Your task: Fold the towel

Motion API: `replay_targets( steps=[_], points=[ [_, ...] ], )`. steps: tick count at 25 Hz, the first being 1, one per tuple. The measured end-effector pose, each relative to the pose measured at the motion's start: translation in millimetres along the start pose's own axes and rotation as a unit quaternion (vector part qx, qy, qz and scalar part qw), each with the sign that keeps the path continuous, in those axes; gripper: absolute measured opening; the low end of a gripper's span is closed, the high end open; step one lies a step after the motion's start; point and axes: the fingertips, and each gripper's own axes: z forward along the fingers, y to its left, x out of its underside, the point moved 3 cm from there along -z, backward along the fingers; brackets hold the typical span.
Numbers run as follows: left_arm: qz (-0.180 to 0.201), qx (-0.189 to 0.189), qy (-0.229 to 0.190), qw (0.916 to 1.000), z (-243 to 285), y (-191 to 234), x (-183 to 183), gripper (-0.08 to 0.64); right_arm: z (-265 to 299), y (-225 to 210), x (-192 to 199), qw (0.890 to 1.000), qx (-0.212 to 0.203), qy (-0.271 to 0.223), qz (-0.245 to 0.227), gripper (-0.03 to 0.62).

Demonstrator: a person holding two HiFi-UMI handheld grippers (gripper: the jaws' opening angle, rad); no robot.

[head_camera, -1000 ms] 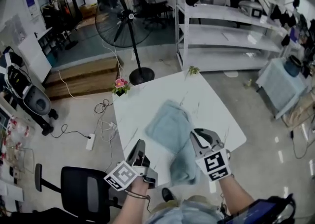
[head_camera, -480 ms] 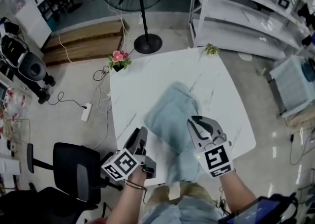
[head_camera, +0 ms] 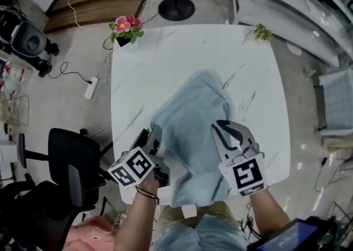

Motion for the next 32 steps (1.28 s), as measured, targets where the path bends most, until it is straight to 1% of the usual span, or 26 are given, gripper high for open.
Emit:
replay_targets(
  steps=[5, 6, 8, 11, 15, 17, 22, 23, 24, 27, 32],
  points=[
    [0.035, -0.024, 0.027, 0.9988, 15.9, -1.9, -2.2, 0.245, 15.7, -16.7, 4.3, 1.0, -0.015, 0.001, 0.002, 0.051],
    [0.043, -0.032, 0.032, 0.998, 18.8, -1.5, -2.4, 0.228, 18.8, -18.7, 4.6, 1.0, -0.018, 0.002, 0.0, 0.051],
    [0.064, -0.05, 0.05, 0.9954, 24.3, 0.1, -1.7, 0.171, 24.2, -22.3, 5.1, 1.0, -0.023, 0.002, 0.001, 0.052],
    [0.093, -0.077, 0.077, 0.9897, 28.6, 3.6, 0.2, 0.029, 31.2, -29.9, 7.3, 1.0, -0.028, 0.01, -0.007, 0.054],
    [0.093, -0.084, 0.076, 0.9893, 27.8, 4.5, -2.6, 0.021, 45.4, -53.3, 7.9, 1.0, -0.021, 0.01, -0.006, 0.061],
    [0.095, -0.084, 0.076, 0.9891, 29.0, 3.4, -2.8, 0.02, 53.7, -68.4, 10.2, 1.0, -0.018, 0.018, -0.005, 0.067],
    [0.108, -0.087, 0.075, 0.9875, 28.7, 3.4, -6.6, 0.02, 82.2, -93.0, 26.5, 0.998, -0.028, 0.057, -0.005, 0.135],
    [0.112, -0.088, 0.074, 0.9871, 29.0, 3.3, -8.1, 0.02, 87.8, -96.0, 30.1, 0.997, -0.033, 0.066, -0.002, 0.154],
    [0.115, -0.087, 0.075, 0.9867, 29.9, 2.8, -9.2, 0.02, 93.0, -98.5, 33.4, 0.997, -0.039, 0.073, 0.003, 0.156],
    [0.126, -0.083, 0.08, 0.9853, 34.1, 1.5, -12.0, 0.02, 107.1, -104.6, 42.9, 0.994, -0.053, 0.09, 0.027, 0.158],
    [0.153, -0.088, 0.083, 0.9808, 40.9, 3.2, -21.2, 0.02, 127.8, -110.8, 54.8, 0.988, -0.08, 0.111, 0.066, 0.158]
  ],
)
